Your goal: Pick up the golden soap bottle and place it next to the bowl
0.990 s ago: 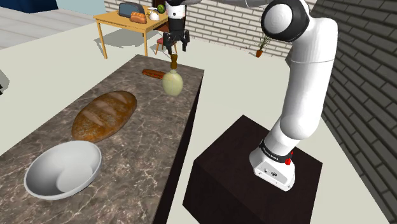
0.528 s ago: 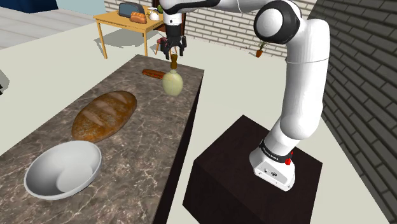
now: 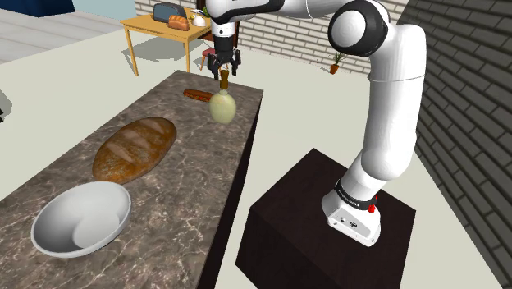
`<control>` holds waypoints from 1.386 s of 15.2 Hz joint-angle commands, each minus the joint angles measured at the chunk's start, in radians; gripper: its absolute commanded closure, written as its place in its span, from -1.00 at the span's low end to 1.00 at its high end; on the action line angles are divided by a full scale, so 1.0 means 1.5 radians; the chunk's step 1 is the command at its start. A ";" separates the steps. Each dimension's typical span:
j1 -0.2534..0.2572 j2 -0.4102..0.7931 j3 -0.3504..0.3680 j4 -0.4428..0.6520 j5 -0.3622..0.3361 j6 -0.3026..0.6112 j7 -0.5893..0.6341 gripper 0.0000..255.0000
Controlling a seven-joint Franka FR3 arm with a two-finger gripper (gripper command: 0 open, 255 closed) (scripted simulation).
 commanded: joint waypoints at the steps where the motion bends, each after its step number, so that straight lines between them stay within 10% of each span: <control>1: 0.000 0.000 0.000 0.000 0.000 0.000 0.000 -1.00; 2: 0.000 0.000 0.000 0.000 0.000 0.000 0.000 1.00; 21: 0.001 -0.001 0.000 0.088 0.000 -0.089 -0.003 1.00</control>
